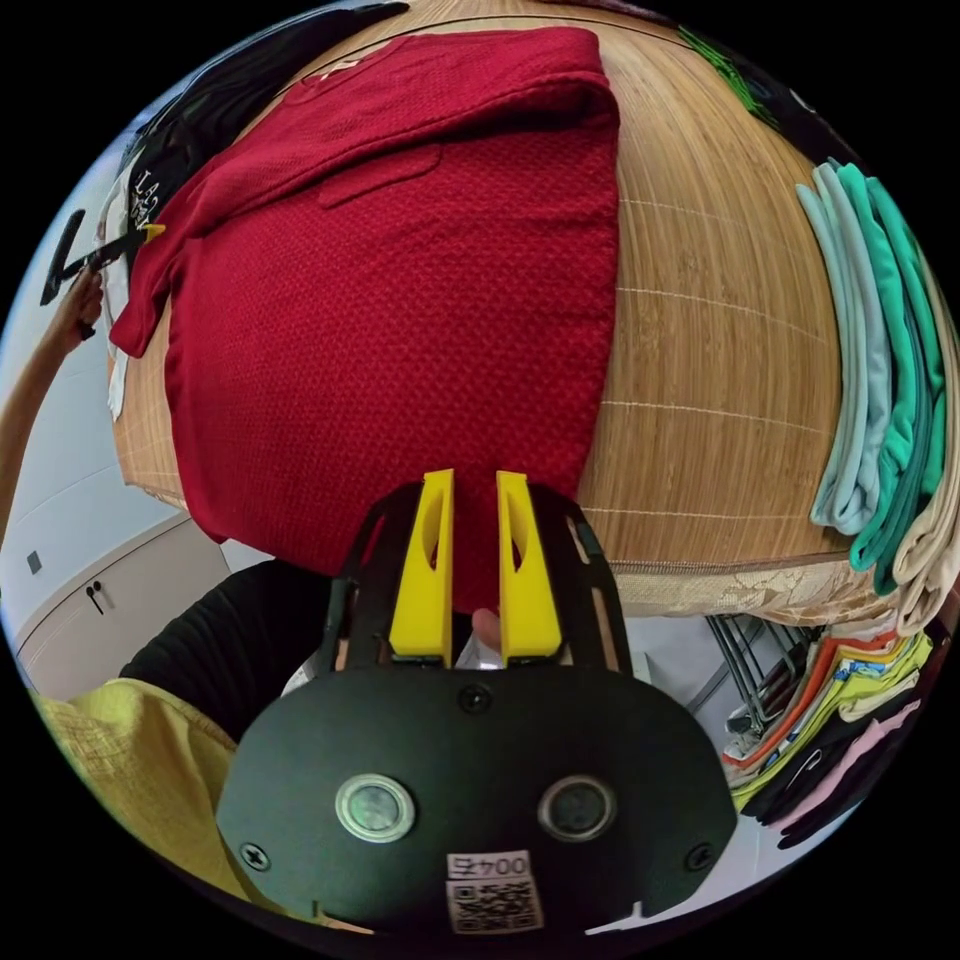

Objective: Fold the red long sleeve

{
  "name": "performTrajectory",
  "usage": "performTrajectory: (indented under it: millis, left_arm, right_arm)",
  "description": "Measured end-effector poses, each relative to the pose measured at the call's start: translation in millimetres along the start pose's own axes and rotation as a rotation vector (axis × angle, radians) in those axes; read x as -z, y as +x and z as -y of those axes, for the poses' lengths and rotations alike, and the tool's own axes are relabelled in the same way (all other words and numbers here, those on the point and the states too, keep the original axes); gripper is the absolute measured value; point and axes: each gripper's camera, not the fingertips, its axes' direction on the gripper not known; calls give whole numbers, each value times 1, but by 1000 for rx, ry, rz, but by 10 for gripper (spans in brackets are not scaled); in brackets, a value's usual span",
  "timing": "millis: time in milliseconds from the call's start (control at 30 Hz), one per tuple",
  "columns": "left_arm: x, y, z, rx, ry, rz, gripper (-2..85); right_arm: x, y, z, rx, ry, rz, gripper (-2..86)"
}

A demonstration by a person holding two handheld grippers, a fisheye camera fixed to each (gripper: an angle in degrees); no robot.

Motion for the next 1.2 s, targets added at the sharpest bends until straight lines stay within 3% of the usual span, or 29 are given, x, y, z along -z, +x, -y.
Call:
performTrajectory:
  millis: [133, 400, 500, 633, 800, 900, 967, 1033, 1133, 1200]
  left_arm:
    - [-37, 31, 4, -73, -53, 136, 111]
    - [-26, 40, 37, -125, 19, 99, 88]
    - [-6, 27, 51, -105, -39, -80, 41]
    - [-1, -10, 62, 67, -273, -362, 39]
    - [-34, -33, 51, 121, -394, -130, 129]
    - [-18, -12, 45, 120, -283, -44, 160]
    - [11, 34, 45, 16, -61, 9, 138]
    - [8, 67, 49, -59, -4, 95, 110]
    - [-50, 88, 67, -128, -266, 77, 86]
    - [-36, 97, 69, -100, -190, 91, 75]
  right_arm:
    - [6, 5, -12, -7, 6, -12, 75]
    - [19, 13, -34, -22, 2, -51, 74]
    - [25, 19, -43, -41, 7, -52, 74]
    - [35, 32, -54, -66, -4, -40, 73]
    - [47, 45, -67, -65, -17, -50, 72]
    - [55, 58, -78, -74, -3, -37, 70]
    - [63, 69, -86, -80, 6, -26, 68]
    - [68, 76, -93, -81, 12, -23, 65]
    - [79, 88, -105, -54, 26, -27, 59]
    - [90, 101, -115, -44, 34, 8, 53]
